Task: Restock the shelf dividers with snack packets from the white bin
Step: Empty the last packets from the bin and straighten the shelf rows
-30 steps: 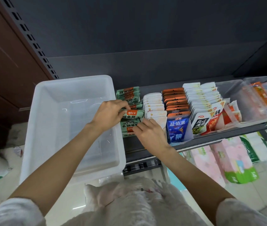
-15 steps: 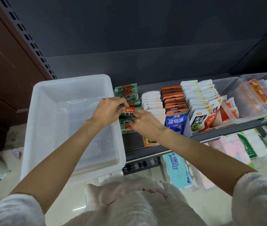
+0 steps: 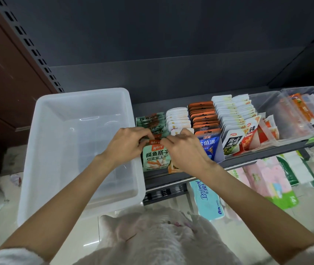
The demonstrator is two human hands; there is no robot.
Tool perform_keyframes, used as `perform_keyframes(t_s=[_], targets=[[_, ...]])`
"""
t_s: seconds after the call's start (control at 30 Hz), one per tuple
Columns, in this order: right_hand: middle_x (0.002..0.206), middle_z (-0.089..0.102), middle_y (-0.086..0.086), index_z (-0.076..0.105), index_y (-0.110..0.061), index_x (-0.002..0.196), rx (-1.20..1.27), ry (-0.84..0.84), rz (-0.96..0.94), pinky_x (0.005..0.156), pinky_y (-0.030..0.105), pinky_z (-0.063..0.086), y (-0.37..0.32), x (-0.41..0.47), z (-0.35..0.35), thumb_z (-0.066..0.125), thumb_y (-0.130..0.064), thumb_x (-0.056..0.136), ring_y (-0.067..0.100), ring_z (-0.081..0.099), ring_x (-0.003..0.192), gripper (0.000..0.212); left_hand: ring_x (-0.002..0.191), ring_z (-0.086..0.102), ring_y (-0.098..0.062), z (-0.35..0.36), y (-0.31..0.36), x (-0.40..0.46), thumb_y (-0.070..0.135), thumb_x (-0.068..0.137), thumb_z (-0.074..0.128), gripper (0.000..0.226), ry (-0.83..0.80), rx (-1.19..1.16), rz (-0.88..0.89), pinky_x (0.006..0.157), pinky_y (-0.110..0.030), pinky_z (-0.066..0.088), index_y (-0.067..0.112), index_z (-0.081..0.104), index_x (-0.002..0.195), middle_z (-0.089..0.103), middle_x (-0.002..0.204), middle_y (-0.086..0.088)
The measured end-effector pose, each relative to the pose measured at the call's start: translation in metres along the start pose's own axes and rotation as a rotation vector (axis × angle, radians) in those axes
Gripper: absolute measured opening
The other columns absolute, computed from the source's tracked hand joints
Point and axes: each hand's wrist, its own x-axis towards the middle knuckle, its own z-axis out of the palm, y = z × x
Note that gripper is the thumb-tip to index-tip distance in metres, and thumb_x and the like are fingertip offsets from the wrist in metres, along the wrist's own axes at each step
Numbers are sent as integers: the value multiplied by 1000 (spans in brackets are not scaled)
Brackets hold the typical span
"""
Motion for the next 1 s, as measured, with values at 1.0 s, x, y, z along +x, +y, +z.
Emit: perform_keyframes(t_s=[1.0], targets=[[129, 48, 6, 31, -13, 134, 450, -63, 648, 70, 31, 48, -34, 13, 12, 61, -22, 90, 27, 65, 94, 55, 143, 5, -16, 1, -8, 8, 52, 81, 61, 86, -188, -80, -229, 112, -36, 22, 33, 11, 148, 1, 157, 4]])
